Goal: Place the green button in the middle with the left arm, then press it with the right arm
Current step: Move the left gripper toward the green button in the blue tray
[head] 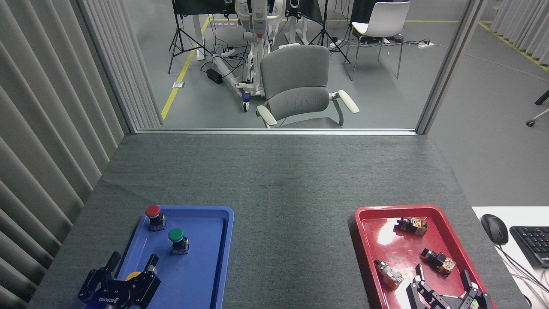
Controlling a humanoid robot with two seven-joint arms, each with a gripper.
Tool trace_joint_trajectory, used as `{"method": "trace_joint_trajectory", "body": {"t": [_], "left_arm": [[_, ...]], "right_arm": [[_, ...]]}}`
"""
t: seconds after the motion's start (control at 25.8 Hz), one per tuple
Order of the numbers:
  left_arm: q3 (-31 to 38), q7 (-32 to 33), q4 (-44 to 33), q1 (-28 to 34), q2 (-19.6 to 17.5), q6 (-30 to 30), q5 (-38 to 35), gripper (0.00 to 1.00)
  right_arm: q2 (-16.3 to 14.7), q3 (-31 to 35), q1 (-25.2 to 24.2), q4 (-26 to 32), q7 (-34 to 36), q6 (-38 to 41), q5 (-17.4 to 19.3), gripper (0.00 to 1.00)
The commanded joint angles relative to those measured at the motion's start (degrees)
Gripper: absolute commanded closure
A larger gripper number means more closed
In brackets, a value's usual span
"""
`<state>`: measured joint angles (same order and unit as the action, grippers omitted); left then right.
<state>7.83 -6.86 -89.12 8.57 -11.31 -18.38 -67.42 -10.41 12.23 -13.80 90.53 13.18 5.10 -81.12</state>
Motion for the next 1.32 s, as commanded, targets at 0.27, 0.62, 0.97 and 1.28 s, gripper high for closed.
{"method": "trace_joint_trajectory", "body": {"t": [0.27, 0.62, 0.97, 1.28], "left_arm": [[0.0, 0.1, 0.1, 0.0, 0.0, 0.8, -0.1, 0.01], [0.0, 0.2, 0.2, 0.0, -0.2, 0.8, -0.3, 0.01], [0.0, 0.3, 0.2, 0.0, 0.0, 0.8, -0.3, 0.01], [0.0, 0.4, 0.2, 0.0, 0.1, 1.8, -0.1, 0.01]], "right_arm": [[0.5, 0.0, 0.0, -0.1, -0.1, 2.3, 0.2, 0.01], [1.8, -0.2, 0.2, -0.1, -0.3, 6.5, 0.0, 0.01], [4.6, -0.4, 0.9, 0.4, -1.5, 5.5, -0.5, 0.01], [4.7, -0.5, 0.9, 0.6, -2.2, 5.2, -0.5, 0.01]]}}
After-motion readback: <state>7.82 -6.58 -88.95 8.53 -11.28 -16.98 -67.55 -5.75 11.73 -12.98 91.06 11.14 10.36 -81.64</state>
